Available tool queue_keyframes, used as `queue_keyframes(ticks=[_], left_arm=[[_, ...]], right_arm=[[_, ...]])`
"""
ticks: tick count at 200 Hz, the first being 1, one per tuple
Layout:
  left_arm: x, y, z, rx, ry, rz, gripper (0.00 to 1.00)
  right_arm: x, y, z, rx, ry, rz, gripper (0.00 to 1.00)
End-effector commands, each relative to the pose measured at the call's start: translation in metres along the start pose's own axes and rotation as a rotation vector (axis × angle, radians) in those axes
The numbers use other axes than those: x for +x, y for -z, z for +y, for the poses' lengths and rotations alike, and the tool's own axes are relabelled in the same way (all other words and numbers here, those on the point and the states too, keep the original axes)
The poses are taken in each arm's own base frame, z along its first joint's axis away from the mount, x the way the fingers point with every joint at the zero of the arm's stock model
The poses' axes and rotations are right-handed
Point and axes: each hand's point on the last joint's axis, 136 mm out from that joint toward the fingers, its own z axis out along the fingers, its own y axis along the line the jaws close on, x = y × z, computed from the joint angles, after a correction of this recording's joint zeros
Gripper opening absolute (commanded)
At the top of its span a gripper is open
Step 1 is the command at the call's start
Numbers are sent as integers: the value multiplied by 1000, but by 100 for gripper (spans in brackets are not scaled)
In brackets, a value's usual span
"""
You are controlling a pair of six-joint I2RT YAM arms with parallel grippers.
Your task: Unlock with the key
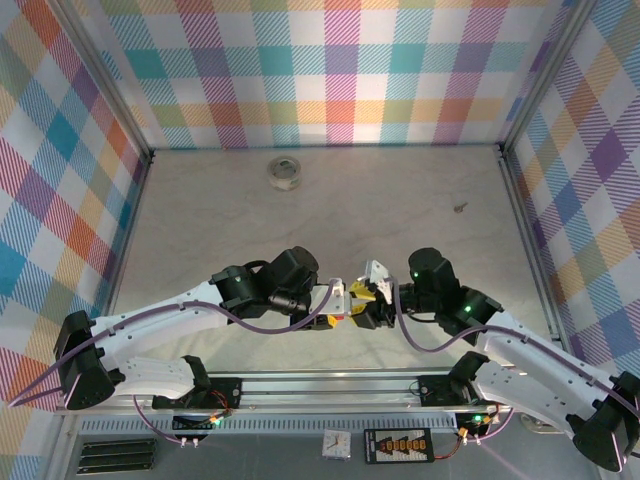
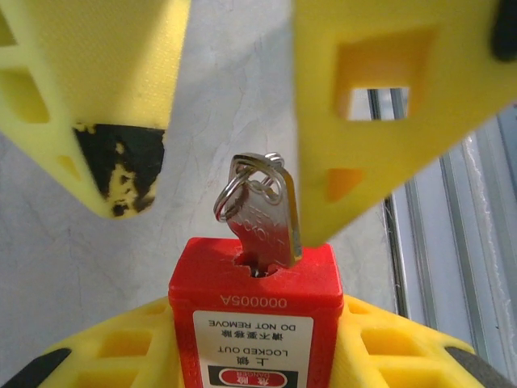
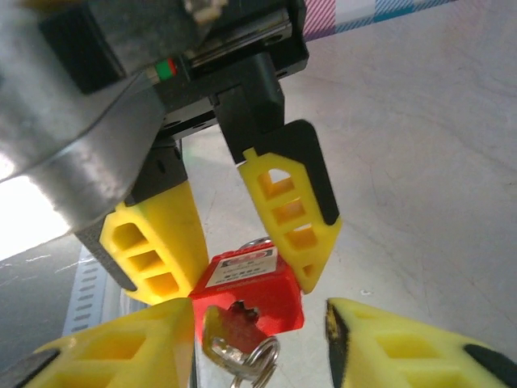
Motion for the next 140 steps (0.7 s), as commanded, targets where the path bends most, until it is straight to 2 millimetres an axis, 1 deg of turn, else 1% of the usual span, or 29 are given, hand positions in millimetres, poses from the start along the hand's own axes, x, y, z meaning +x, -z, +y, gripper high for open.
queue_keyframes(ticks=[1,17,45,79,99,110,128,134,135,140], left_arm=[[-15,8,4,6,-8,-46,0],[-15,9,5,0,-9,-45,0],[-15,10,6,-3,-9,-42,0],[-15,8,8,-17,-11,-42,0],[-17,8,14,-48,-9,-51,0],[-19,9,18,-70,-7,-61,0],[-22,8,21,-90,2,-79,0],[-22,7,23,-99,10,-81,0],[-22,7,24,-100,11,-80,0],[-22,6,26,-111,18,-79,0]], right_arm=[[-3,-4,4,-31,41,-14,37],[0,-5,5,-39,31,1,31],[2,-4,10,-57,20,-1,29],[4,-5,9,-65,-25,30,10],[3,-7,11,-81,-55,41,4],[1,-7,10,-78,-65,38,6],[-3,-5,4,-32,-73,15,17],[-5,-3,2,-14,-84,6,22],[-5,-3,2,-11,-90,3,25],[-8,-1,-1,14,-101,-8,34]])
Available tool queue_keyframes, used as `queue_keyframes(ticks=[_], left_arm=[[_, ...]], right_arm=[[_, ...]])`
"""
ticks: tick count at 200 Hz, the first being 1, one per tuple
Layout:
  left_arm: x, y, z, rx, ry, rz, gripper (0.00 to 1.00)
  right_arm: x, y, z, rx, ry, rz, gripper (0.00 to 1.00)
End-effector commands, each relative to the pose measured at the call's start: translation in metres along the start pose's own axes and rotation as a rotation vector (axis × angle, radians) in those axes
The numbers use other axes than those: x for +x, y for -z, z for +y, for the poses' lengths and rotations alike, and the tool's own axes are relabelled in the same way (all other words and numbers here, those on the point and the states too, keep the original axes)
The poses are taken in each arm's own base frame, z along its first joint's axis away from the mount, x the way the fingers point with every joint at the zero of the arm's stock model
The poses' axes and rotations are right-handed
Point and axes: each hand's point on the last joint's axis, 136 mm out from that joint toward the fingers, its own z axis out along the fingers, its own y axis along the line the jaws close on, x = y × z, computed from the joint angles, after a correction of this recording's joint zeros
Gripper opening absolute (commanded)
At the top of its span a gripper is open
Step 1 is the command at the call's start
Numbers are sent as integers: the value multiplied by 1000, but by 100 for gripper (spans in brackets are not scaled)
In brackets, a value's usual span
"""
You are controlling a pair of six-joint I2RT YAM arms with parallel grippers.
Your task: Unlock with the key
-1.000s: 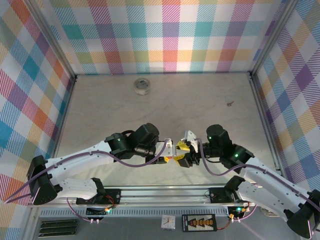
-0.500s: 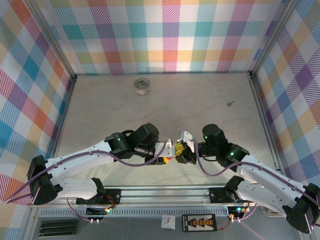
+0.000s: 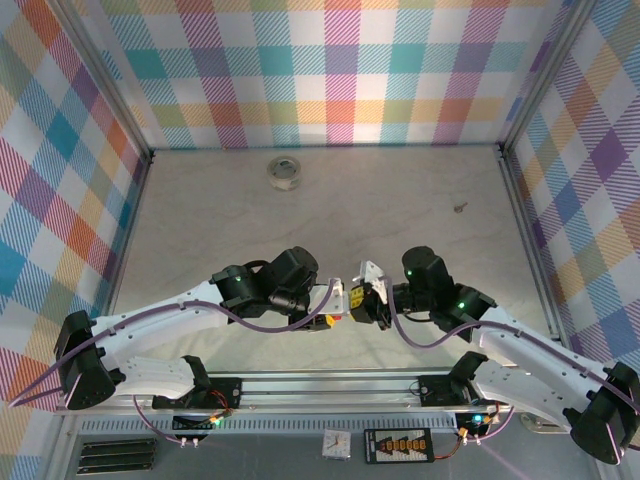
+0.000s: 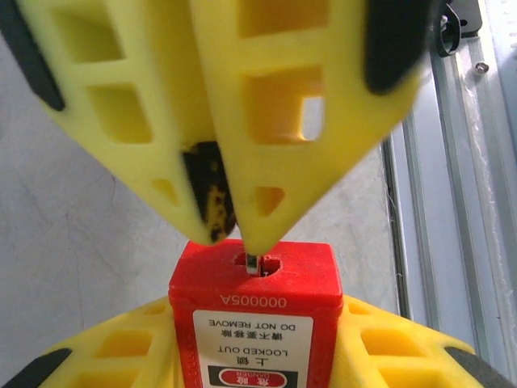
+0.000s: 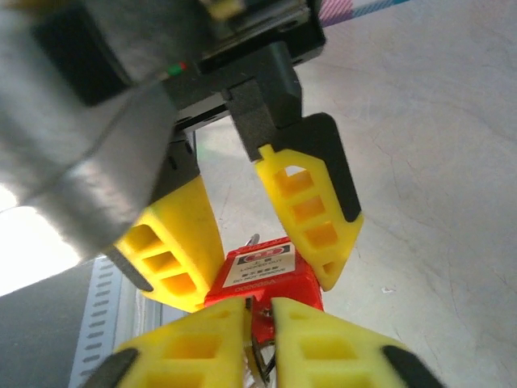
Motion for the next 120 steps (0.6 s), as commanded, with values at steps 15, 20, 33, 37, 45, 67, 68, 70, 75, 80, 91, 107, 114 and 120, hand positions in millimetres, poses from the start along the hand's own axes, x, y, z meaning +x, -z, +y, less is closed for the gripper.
queue_keyframes(ticks=[15,20,33,37,45,67,68,70,75,80,91,107,114,120], left_arm=[[-26,3,28,-120,21,-95,0],[-25,2,28,-123,23,-96,0],[-23,-3,30,-132,22,-96,0],[-22,-5,31,-137,21,-90,0],[-20,-9,34,-145,20,-74,0],[-14,-18,42,-161,25,-40,0],[-13,-18,42,-162,26,-39,0],[-13,-19,44,-164,29,-38,0],[-12,-21,47,-168,35,-37,0],[-10,-23,50,-174,42,-33,0],[-8,-27,59,-188,55,-29,0],[-2,-35,76,-220,66,-16,0],[3,-39,83,-228,74,0,0],[3,-41,92,-246,75,1,0]], right_arm=[[-18,15,-14,138,-70,-65,46],[-21,19,-19,172,-74,-76,52],[-23,29,-34,286,-120,-94,64],[-23,33,-38,315,-132,-99,66],[-24,39,-41,345,-151,-105,69],[-24,52,-48,410,-215,-122,76],[-23,52,-48,412,-218,-123,76],[-24,54,-48,418,-222,-126,76],[-23,57,-51,439,-237,-129,78],[-22,60,-53,460,-249,-134,79],[-19,68,-60,513,-283,-148,80],[-16,79,-70,576,-346,-172,82],[-16,82,-71,585,-368,-180,83],[-14,83,-72,591,-385,-185,83]])
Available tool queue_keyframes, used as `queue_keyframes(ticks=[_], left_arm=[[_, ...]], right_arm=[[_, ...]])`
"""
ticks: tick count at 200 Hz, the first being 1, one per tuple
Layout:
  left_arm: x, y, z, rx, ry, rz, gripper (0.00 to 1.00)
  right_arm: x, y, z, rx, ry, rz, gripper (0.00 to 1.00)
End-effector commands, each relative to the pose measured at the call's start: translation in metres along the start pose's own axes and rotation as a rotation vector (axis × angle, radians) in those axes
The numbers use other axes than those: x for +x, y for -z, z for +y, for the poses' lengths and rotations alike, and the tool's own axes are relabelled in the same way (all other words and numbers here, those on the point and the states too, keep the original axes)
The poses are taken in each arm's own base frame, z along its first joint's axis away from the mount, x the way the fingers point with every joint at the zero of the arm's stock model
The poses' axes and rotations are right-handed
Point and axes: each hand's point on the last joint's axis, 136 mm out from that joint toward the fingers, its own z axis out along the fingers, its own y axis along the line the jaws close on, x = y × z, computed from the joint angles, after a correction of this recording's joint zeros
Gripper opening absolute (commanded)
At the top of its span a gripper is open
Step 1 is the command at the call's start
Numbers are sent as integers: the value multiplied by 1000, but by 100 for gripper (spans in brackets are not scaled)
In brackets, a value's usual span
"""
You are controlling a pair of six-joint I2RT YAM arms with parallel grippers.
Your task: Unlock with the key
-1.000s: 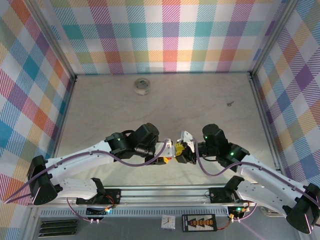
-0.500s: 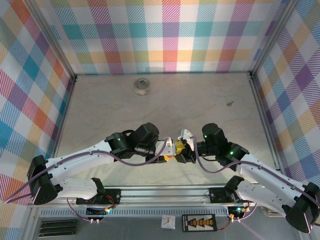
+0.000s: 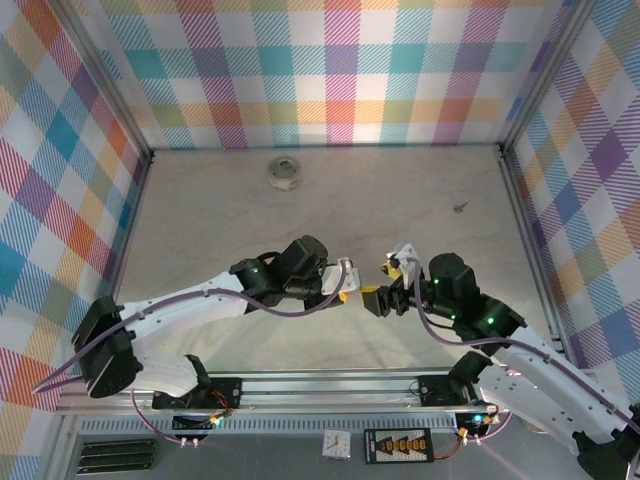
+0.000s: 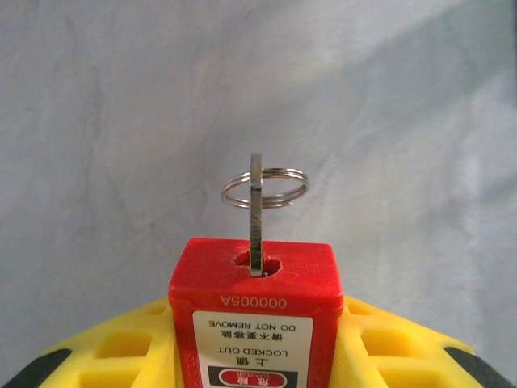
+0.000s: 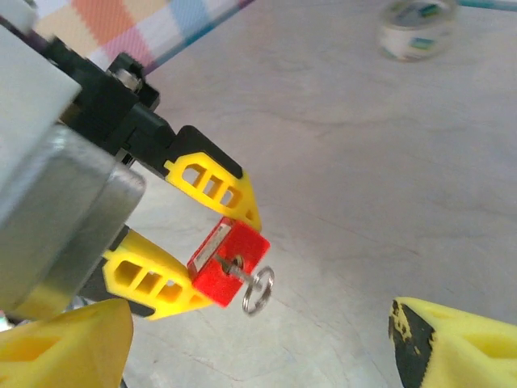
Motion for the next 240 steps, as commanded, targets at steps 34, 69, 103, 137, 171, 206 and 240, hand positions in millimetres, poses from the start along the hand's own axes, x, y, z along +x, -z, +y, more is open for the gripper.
queue_keyframes(ticks=[34,69,103,137,171,206,240], left_arm=[[3,-39,78,-161,6,21,0],[0,-63,139,-282,-25,45,0],[0,-92,190,-403,-70,69,0],[5,-126,210,-485,-80,73,0],[3,-156,179,-479,-132,58,0],[3,-160,141,-403,-154,43,0],[17,-159,109,-271,-170,85,0]], right_arm=[[-16,18,-22,113,-174,-71,83],[-15,28,-22,120,-205,-90,83],[-8,39,-25,140,-244,-106,84],[-4,49,-24,141,-271,-138,84],[-1,55,-26,156,-277,-141,84],[1,58,-27,164,-276,-137,84],[2,60,-27,166,-279,-137,84]])
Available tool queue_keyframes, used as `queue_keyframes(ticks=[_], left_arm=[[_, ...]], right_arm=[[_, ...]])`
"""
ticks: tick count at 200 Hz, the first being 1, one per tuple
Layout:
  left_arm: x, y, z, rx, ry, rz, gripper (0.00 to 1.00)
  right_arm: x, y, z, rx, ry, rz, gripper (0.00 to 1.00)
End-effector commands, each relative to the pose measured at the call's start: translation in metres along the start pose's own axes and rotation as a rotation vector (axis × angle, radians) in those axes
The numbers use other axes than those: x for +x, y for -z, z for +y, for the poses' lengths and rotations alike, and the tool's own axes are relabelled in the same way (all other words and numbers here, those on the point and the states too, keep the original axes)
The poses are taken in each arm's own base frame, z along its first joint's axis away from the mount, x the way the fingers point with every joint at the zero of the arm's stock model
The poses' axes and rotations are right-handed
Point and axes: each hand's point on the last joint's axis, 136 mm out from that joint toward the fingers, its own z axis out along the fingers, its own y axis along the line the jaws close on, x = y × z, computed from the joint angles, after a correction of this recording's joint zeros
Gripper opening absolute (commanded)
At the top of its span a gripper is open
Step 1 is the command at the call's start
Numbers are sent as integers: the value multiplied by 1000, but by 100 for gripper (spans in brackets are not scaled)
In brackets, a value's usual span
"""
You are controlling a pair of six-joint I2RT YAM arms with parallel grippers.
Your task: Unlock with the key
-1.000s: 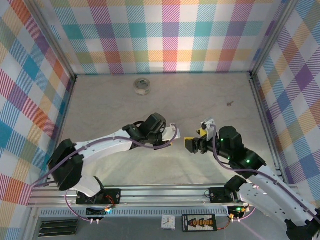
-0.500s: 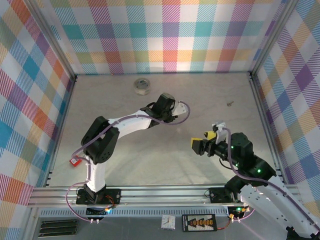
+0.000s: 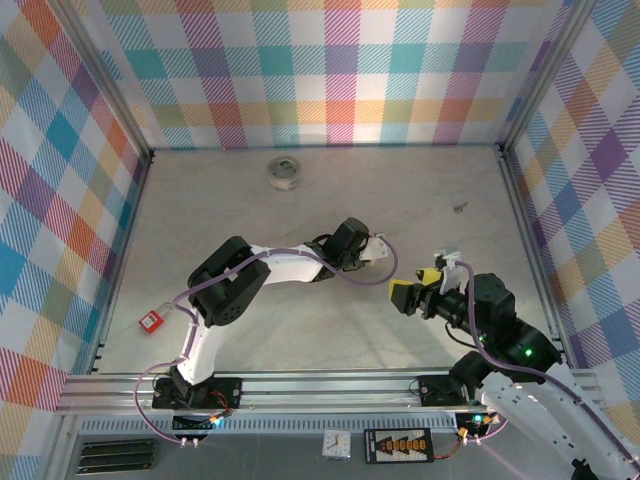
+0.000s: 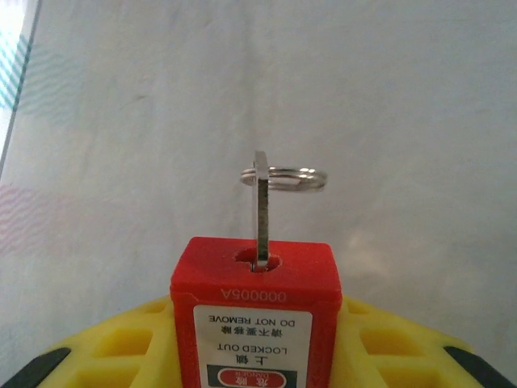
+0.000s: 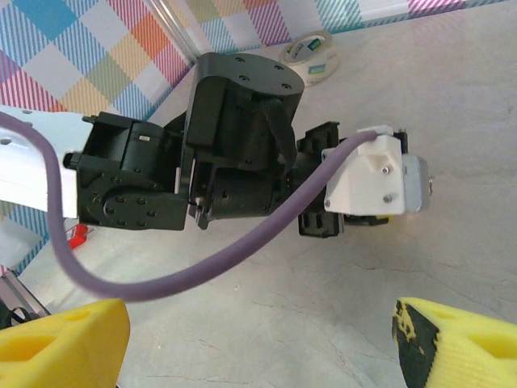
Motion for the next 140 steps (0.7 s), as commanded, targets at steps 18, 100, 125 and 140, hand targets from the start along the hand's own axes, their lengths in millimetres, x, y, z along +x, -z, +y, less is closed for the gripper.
queue_keyframes(ticks=[18,100,125,140], left_arm=[[-6,27,-12,111,-1,-32,0],[-14,67,-22,236,-25,-69,0],[-23,100,-18,323,-23,-100,0],[-17,119,-20,384,-21,-79,0]], right_arm=[[3,3,-5,20,-16,-2,84],[4,9,-6,22,-25,-9,85],[1,16,-8,34,-20,-28,85],[1,17,-9,41,-15,-29,85]])
